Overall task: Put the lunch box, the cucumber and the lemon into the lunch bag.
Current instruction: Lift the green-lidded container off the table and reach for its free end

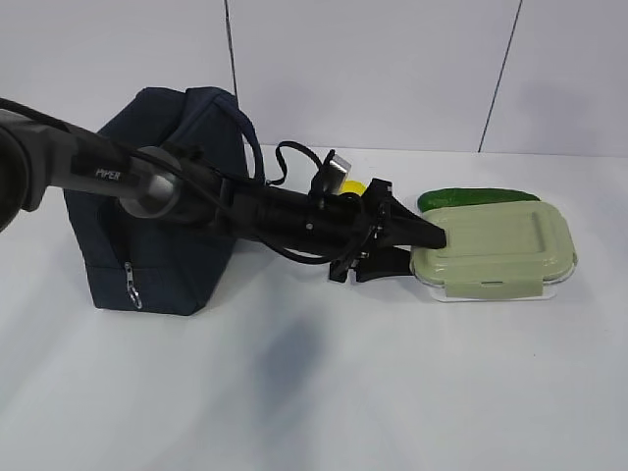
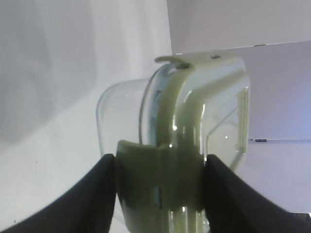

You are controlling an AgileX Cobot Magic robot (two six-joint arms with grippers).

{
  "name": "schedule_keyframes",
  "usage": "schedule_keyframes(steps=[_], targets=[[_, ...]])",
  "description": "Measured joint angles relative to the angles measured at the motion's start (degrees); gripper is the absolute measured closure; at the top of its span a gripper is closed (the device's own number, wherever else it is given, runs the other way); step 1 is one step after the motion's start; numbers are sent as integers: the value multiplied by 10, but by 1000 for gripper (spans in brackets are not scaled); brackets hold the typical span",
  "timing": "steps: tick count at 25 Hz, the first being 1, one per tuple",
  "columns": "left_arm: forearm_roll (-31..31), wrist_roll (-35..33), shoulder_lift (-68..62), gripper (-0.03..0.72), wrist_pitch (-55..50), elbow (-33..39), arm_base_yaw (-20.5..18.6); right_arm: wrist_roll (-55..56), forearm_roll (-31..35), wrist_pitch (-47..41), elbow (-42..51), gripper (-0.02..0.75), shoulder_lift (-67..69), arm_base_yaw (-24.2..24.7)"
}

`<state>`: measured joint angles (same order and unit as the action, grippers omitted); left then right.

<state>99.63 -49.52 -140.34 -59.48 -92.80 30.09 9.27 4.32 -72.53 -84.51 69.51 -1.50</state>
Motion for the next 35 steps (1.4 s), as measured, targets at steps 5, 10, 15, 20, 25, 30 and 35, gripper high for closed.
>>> schedule_keyframes(steps=[5, 10, 15, 20, 25, 30, 35], targets=[[0, 0, 0, 309, -25, 0, -4, -49, 61, 0, 0, 391, 55, 6], [0, -1, 0, 309, -28, 0, -7, -81, 99, 2, 0, 391, 99, 22], [-1, -3, 0, 309, -29, 0, -19, -93, 107, 7, 26, 391, 109, 65], [-1, -4, 0, 309, -27, 0, -30, -173, 201, 18, 132, 391, 127, 107], [-1, -4, 0, 309, -25, 0, -33, -278, 278, 72, 190, 391, 138, 163], [-1, -4, 0, 309, -17, 0, -33, -419, 471, 61, 208, 391, 209, 252], [-1, -4, 0, 309, -10, 0, -33, -507, 556, 50, 212, 391, 294, 280]])
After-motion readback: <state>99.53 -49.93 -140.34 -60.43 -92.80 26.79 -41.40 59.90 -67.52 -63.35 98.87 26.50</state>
